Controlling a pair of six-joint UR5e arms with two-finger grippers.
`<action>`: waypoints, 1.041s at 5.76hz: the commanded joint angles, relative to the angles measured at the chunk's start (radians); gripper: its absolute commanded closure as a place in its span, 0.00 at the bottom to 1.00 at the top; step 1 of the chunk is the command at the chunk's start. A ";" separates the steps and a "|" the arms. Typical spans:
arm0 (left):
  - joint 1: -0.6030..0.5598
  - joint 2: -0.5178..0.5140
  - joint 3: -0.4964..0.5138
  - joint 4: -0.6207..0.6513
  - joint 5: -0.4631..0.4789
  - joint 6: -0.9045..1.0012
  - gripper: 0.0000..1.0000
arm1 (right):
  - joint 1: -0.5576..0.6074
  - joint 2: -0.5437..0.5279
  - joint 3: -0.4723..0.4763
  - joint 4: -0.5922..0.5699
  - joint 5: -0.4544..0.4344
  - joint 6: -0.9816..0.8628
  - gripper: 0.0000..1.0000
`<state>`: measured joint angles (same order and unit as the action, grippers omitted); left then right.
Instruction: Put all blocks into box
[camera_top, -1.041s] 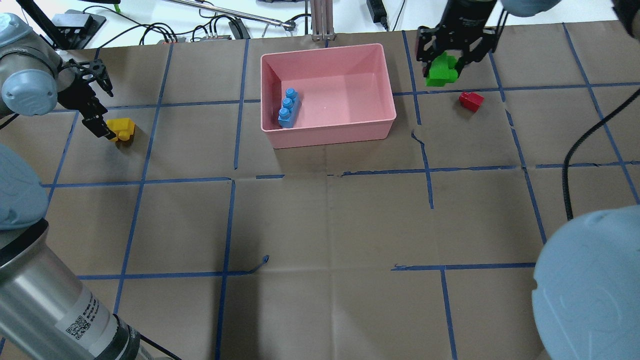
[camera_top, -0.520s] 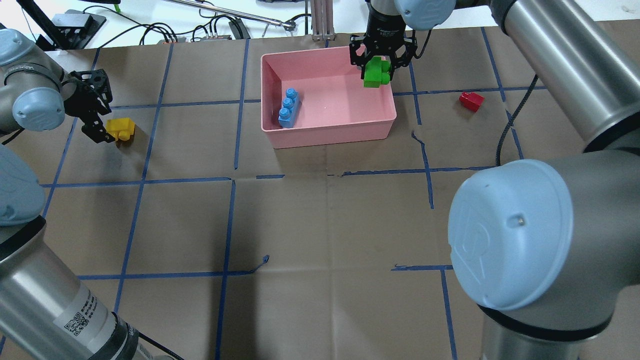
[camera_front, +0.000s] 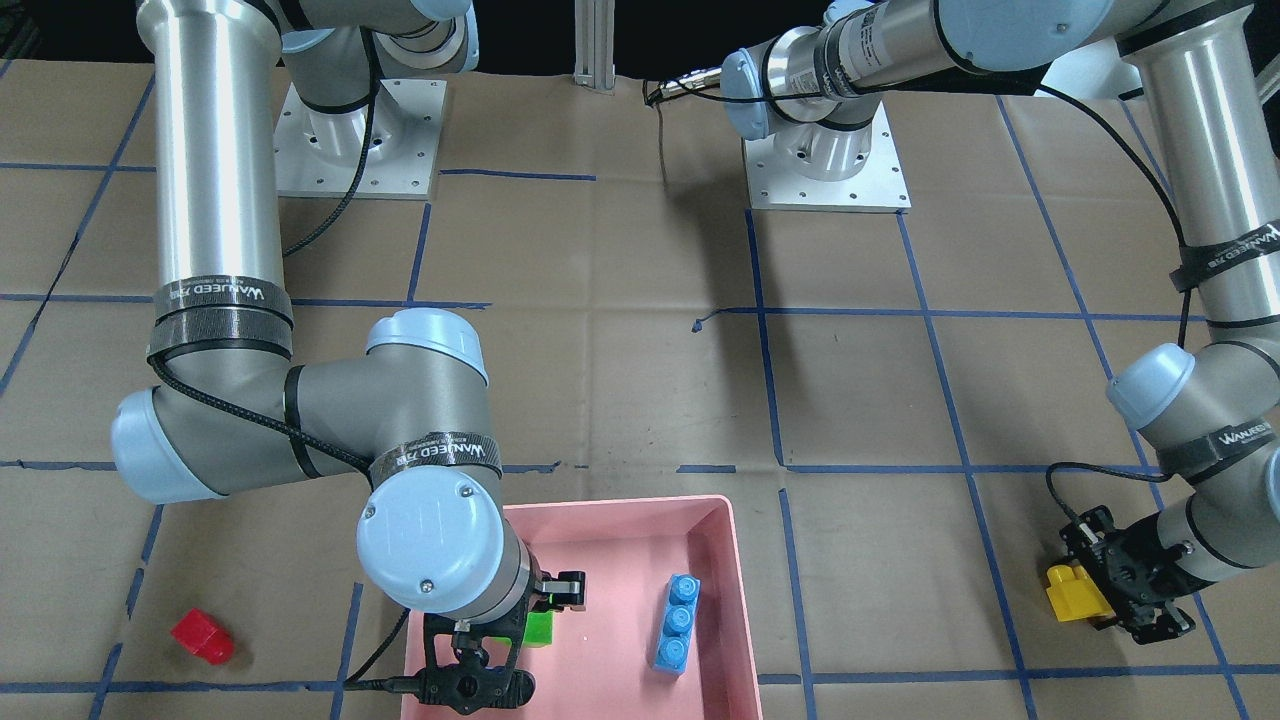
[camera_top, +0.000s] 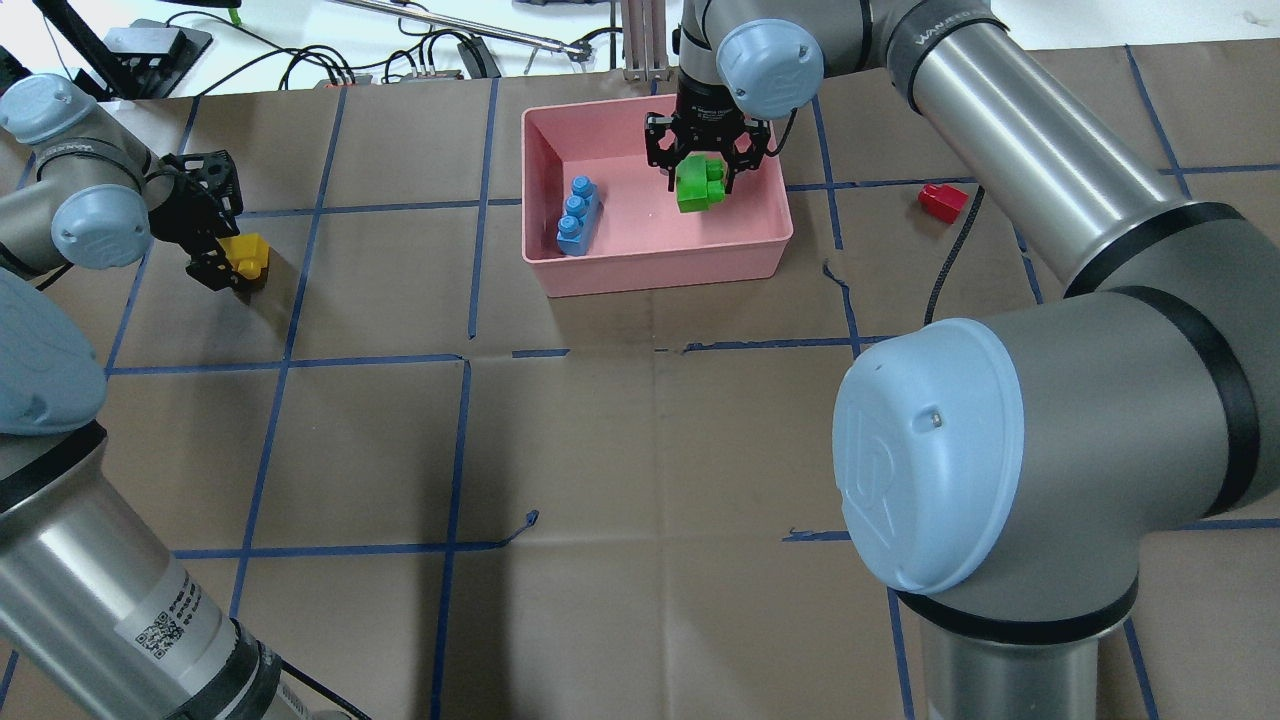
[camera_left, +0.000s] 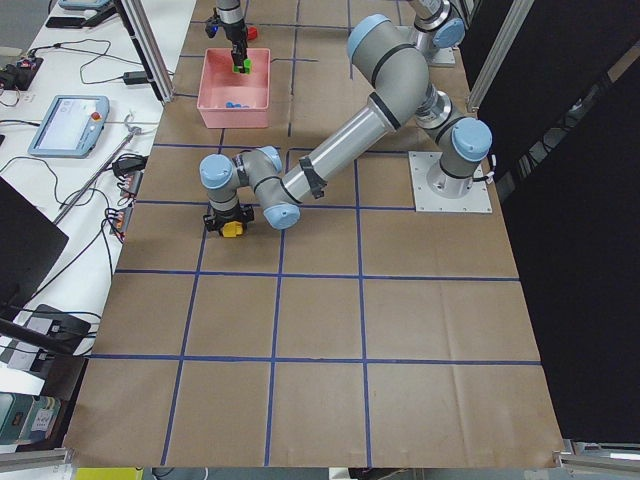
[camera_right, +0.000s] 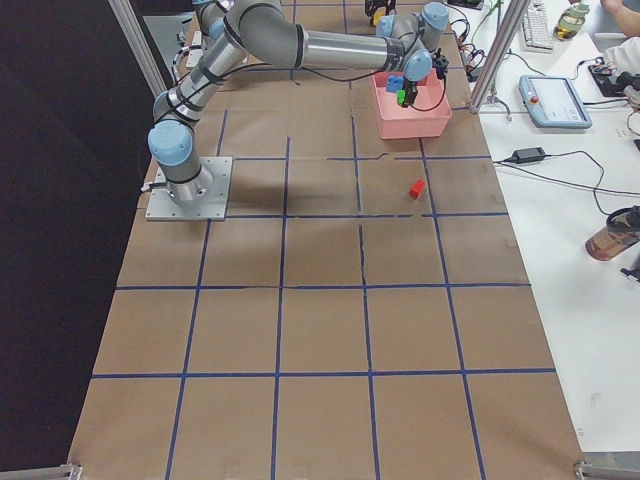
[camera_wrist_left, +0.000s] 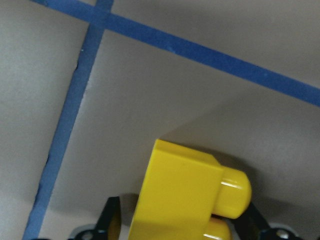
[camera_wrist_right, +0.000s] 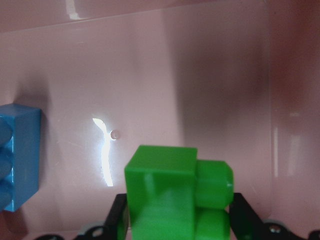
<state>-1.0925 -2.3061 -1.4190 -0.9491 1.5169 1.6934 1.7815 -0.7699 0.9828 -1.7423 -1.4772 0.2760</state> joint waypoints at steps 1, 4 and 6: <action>-0.001 -0.003 0.008 0.003 -0.003 -0.018 1.00 | -0.004 -0.043 -0.006 0.012 0.017 0.022 0.00; -0.050 0.080 0.038 -0.139 -0.038 -0.194 1.00 | -0.138 -0.132 -0.003 0.102 0.008 -0.157 0.00; -0.165 0.178 0.054 -0.272 -0.026 -0.490 1.00 | -0.236 -0.129 0.013 0.100 -0.003 -0.527 0.00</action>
<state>-1.2045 -2.1720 -1.3702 -1.1697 1.4877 1.3477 1.5933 -0.9003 0.9883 -1.6405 -1.4749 -0.0578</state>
